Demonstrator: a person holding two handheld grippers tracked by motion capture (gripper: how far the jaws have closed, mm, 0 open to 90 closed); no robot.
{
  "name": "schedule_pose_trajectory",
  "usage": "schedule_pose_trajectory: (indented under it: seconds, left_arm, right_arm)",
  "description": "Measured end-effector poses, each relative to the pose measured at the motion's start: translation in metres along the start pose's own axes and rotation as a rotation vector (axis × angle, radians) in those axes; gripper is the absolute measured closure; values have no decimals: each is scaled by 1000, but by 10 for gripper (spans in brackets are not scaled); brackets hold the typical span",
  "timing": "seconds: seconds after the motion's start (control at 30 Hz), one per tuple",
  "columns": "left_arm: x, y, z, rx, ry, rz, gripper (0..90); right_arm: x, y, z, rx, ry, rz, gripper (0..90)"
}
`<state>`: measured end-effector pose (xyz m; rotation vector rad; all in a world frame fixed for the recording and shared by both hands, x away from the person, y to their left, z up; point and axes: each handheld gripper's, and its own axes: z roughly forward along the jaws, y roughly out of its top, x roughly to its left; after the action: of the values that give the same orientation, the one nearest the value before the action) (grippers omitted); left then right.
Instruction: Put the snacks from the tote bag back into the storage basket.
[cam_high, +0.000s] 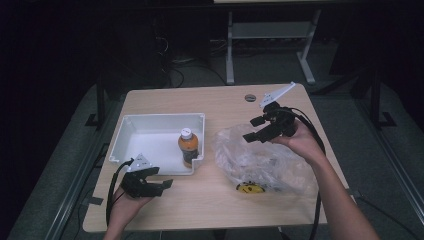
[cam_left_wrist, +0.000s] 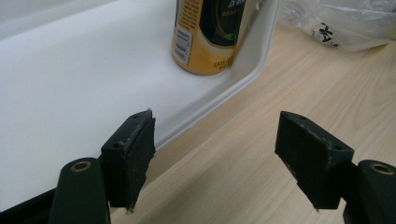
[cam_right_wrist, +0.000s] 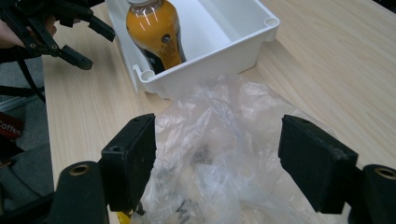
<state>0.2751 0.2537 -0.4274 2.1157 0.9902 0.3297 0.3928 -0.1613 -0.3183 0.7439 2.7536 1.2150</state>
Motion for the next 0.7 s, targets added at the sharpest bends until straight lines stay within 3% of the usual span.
schedule_pose_trajectory:
  seconds: [0.7]
  left_arm:
    - [-1,0,1,2,5,1,281]
  right_arm:
    - [-8,-39,-20,-21,-24,47,276]
